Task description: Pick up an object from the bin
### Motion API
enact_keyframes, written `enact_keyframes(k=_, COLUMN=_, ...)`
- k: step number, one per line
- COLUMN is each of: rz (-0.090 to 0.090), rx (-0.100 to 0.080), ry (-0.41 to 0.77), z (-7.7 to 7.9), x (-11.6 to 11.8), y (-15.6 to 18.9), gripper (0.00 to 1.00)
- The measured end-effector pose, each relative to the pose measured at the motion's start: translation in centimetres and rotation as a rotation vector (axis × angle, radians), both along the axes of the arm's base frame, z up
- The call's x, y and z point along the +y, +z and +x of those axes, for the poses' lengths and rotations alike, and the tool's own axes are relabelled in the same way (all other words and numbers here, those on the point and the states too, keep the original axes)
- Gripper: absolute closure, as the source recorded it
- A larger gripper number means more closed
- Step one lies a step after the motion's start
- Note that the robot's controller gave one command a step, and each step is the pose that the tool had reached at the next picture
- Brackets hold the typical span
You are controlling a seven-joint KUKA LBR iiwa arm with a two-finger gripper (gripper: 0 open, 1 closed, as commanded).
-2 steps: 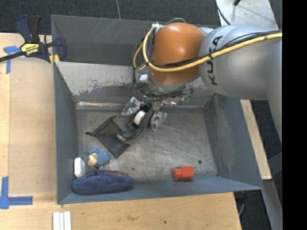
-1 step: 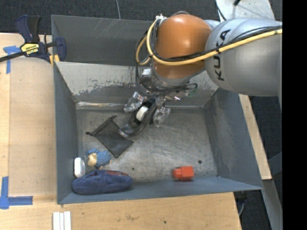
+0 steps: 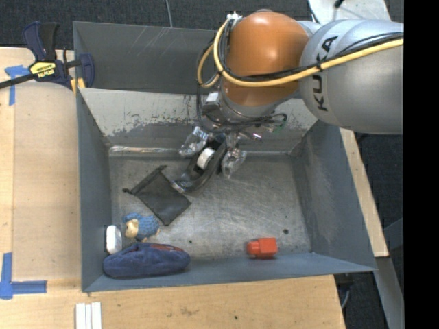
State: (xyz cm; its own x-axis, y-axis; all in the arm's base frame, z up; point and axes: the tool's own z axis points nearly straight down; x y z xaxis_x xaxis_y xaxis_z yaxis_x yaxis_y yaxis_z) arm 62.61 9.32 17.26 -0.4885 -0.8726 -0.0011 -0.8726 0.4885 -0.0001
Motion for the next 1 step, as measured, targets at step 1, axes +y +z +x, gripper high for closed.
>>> enact_keyframes(k=1, rz=0.000, rx=0.003, ry=-0.003, z=-0.09, x=-0.06, y=-0.04, gripper=1.00)
